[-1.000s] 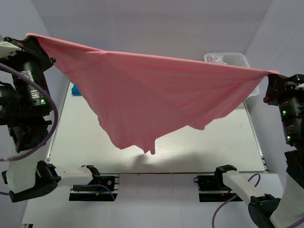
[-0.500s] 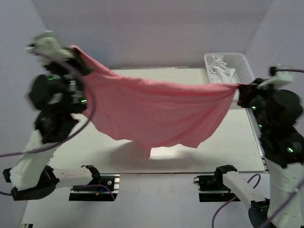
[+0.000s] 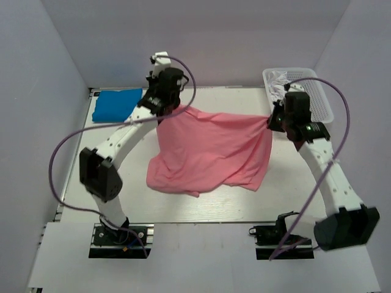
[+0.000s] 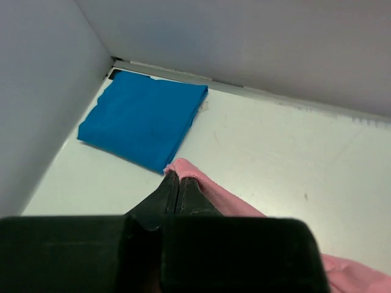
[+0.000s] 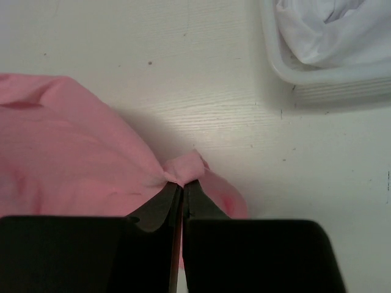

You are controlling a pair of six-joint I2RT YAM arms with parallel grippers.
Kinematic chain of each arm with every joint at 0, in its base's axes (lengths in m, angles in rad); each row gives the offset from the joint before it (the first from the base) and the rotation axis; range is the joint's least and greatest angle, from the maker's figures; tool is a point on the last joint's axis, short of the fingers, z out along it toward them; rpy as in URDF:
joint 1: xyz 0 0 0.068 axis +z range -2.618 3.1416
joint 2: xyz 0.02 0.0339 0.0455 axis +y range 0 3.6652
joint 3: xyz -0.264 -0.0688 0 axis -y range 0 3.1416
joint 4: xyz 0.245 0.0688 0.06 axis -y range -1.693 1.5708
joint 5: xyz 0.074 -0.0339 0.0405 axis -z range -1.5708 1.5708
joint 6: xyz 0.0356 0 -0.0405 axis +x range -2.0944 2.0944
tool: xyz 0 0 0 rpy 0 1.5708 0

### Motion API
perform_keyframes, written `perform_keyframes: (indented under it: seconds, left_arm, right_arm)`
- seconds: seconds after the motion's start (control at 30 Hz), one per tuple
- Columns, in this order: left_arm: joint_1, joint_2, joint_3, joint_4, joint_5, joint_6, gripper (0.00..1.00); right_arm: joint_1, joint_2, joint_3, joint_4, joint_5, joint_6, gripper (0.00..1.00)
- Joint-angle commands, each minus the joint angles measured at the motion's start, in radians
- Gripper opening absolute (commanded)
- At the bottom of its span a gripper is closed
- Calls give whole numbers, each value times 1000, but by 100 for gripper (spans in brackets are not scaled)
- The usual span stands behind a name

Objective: Fold and stack the t-shirts
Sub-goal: Flatten out the tshirt

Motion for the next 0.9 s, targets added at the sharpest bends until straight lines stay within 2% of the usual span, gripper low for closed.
perform_keyframes:
  seconds: [0.0, 0.03, 0.17, 0.3, 0.33, 0.4, 0.43, 0.5, 0.53, 0.6, 0.63, 0.7, 0.87]
  left_arm:
    - [105, 97, 200, -70, 106, -79, 0]
    - [146, 186, 240, -83, 129, -91, 0]
    - [241, 318, 415, -58, 322, -123, 0]
    - [334, 409, 659, -19, 484, -139, 0]
    - [349, 409, 718, 18, 548, -139, 0]
    - [393, 421, 760, 148, 666, -120, 0]
    - [406, 432, 821, 172, 680, -120, 0]
    - [426, 423, 884, 219, 691, -120, 0]
    - [441, 403, 885, 238, 691, -131, 0]
    - [452, 351, 827, 287, 713, -131, 0]
    - [452, 299, 810, 287, 713, -131, 0]
    - [461, 254, 773, 287, 713, -105, 0]
    - [461, 104, 575, 279, 745, -93, 0]
  right_arm:
    - [-7, 152, 140, 98, 59, -12, 0]
    - [-7, 182, 158, 95, 68, -19, 0]
    - [-19, 329, 279, 106, 105, -35, 0]
    - [-39, 538, 601, 95, 77, -80, 0]
    - [-42, 640, 790, 95, 71, -81, 0]
    - [-66, 709, 937, 97, 30, -108, 0]
    - [-73, 798, 1150, 118, 24, -123, 0]
    - [-82, 828, 1238, 150, 4, -126, 0]
    - [-85, 790, 1211, 253, 1, -126, 0]
    - [-96, 730, 1115, 343, -6, -128, 0]
    - [-97, 625, 936, 471, -7, -129, 0]
    - [-108, 551, 826, 526, 4, -132, 0]
    - [-122, 504, 755, 443, -39, -169, 0]
